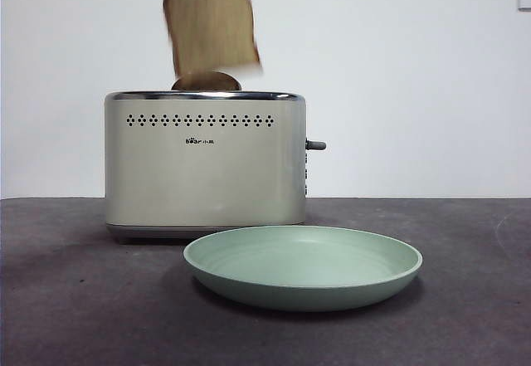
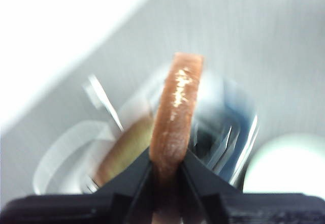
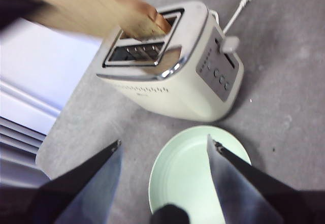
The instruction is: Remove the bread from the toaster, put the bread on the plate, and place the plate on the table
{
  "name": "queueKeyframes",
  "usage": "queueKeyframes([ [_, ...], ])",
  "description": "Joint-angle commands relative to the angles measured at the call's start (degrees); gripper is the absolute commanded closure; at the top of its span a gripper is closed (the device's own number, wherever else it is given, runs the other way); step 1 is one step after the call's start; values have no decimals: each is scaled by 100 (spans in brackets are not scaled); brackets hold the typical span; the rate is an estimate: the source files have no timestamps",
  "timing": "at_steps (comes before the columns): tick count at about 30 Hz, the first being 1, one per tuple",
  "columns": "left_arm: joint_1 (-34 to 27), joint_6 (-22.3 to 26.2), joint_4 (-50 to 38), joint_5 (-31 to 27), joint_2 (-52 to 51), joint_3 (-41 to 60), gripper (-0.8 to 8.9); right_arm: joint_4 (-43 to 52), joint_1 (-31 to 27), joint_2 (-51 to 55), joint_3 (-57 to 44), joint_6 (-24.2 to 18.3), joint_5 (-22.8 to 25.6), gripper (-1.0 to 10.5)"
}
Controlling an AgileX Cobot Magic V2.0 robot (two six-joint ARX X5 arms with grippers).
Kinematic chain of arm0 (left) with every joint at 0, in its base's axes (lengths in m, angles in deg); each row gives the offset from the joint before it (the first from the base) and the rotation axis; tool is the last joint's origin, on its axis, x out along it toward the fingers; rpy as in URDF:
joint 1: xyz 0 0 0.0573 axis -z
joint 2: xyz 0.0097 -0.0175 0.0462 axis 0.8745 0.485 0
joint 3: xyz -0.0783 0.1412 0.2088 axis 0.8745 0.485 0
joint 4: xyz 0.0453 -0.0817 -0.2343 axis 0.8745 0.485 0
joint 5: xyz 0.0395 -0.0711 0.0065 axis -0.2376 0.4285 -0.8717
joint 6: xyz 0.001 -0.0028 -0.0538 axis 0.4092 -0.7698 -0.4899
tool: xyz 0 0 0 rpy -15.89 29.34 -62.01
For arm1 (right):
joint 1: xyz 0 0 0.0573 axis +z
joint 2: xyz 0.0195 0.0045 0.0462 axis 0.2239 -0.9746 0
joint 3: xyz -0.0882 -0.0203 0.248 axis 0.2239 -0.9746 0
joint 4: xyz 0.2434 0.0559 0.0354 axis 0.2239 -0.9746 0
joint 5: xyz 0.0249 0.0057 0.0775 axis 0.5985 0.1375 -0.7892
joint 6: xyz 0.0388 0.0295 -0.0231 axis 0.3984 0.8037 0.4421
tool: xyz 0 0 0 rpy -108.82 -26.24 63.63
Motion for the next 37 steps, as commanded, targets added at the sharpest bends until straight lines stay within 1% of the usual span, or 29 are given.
queueKeyframes([
  [1,50,-756,81,33,-494,-11,820,-142,13,-101,24,-308,22,663],
  [2,52,-951,138,22,-636,-11,820,-219,15,-127,24,-343,90,663],
  [4,52,-1526,400,-129,-942,-11,820,-472,52,-195,24,-476,391,663],
  [7,52,-1591,745,-595,-1276,0,820,-890,136,-302,24,-688,887,663],
  [9,52,-1591,874,-643,-1440,9,820,-1099,192,-372,22,-804,1054,663],
  [13,52,-1644,1034,-522,-1921,334,820,-1303,262,-544,22,-929,1071,663],
  [15,52,-1711,951,-516,-2271,750,820,-1300,278,-629,22,-935,1095,663],
  [17,52,-1858,686,-518,-2688,1318,820,-1298,278,-737,22,-940,1115,663],
  [22,52,-2516,-450,-535,-4100,3141,820,-1257,315,-1126,20,-944,1191,663],
  [26,52,-3038,-1010,-555,-5130,4140,820,-1078,393,-1582,20,-955,1193,663],
  [28,52,-3189,-1032,-555,-5567,4406,820,-988,470,-1867,20,-955,1196,663],
  [31,52,-3333,-951,-562,-6022,4540,820,-820,632,-2302,20,-955,1202,663],
  [33,52,-3335,-925,-562,-6207,4540,820,-699,732,-2575,20,-955,1202,663],
  [37,52,-3462,-883,-562,-6446,4540,820,-398,992,-3161,20,-938,1429,663],
])
